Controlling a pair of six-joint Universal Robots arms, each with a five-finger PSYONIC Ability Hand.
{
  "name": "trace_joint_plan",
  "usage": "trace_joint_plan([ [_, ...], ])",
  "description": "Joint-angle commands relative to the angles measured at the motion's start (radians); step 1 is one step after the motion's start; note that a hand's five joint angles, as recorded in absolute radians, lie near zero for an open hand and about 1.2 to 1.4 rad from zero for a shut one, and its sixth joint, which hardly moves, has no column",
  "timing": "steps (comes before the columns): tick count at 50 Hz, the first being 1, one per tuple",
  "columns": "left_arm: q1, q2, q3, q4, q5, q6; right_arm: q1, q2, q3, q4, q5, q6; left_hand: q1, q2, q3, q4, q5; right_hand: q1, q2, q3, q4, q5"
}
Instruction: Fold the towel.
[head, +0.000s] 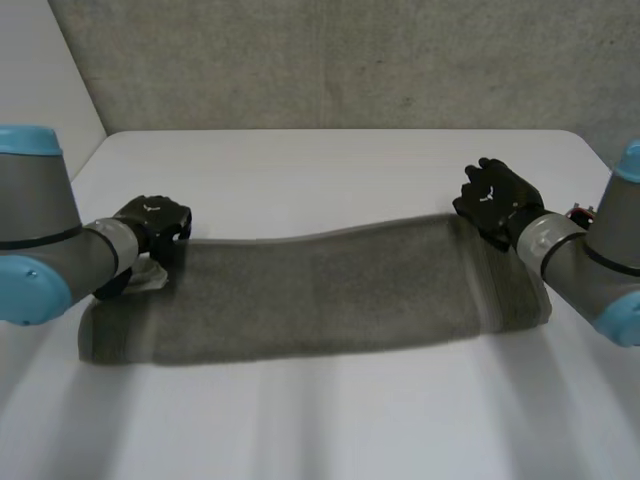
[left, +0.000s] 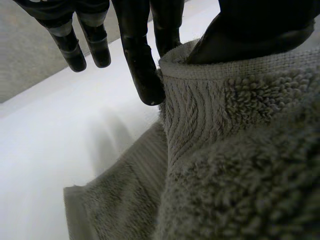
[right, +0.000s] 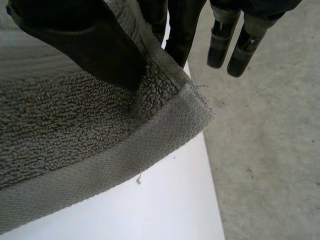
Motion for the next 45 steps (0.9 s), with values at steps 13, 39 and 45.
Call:
trace_joint_plan([
  [13, -0.014, -0.095, 0.063, 0.13, -0.034, 0.025, 0.007, 0.16, -0.113, -0.062, 0.017, 0.003, 0.148, 0.051, -0.048, -0.054, 0.064, 0.095, 0.062, -0.05, -0.076, 0.03],
  [39, -0.078, 0.219, -0.11, 0.124, -0.032, -0.006, -0.013, -0.211, 0.094, -0.079, -0.062, 0.384, -1.056, -1.153, -0.048, -0.054, -1.139, -1.126, -1.16, -0.05, -0.076, -1.191],
  [45, -0.087, 0.374, -0.257, 0.126, -0.026, -0.073, -0.074, -0.297, 0.189, 0.096, -0.096, 0.385, -1.05, -1.147, -0.048, -0.054, -1.133, -1.126, -1.16, -0.05, -0.076, -1.191],
])
